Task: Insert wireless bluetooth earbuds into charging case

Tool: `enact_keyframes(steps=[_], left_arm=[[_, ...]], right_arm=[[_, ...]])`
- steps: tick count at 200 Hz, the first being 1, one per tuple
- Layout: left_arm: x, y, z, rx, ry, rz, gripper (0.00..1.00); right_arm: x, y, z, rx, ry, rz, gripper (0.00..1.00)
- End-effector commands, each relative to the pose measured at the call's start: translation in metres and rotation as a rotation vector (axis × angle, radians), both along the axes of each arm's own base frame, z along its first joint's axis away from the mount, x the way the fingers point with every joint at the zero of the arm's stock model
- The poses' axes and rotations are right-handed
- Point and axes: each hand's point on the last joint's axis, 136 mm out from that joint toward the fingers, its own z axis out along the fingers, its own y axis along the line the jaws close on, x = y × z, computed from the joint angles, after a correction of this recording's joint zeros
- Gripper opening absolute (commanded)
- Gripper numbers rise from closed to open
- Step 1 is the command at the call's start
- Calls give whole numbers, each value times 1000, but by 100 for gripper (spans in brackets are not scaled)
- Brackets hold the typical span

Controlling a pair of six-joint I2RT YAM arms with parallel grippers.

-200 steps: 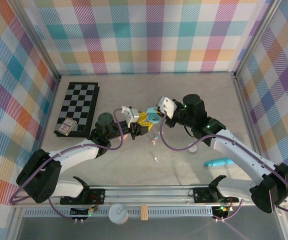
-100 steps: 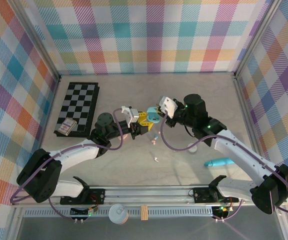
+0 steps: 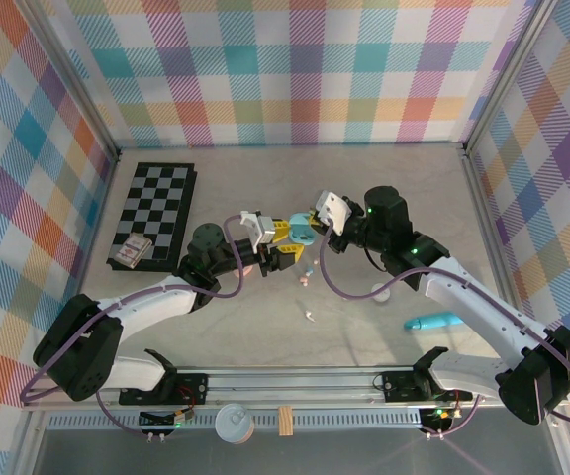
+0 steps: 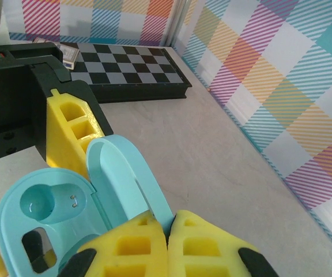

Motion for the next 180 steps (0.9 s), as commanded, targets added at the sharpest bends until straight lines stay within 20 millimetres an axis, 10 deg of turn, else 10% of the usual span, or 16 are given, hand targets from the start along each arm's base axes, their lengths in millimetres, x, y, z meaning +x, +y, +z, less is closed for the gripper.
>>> enact_keyframes(steps=[1, 127, 180], left_arm=[[-1, -1, 9, -24, -48, -10, 49], [-3, -1, 7, -29, -48, -17, 38], [-4, 2, 6, -37, -58, -12, 36]], right_arm=[[-11, 8, 20, 66, -12, 55, 0], [-11, 7, 21, 66, -11, 50, 0], [-13, 2, 30, 94, -26, 32, 35]])
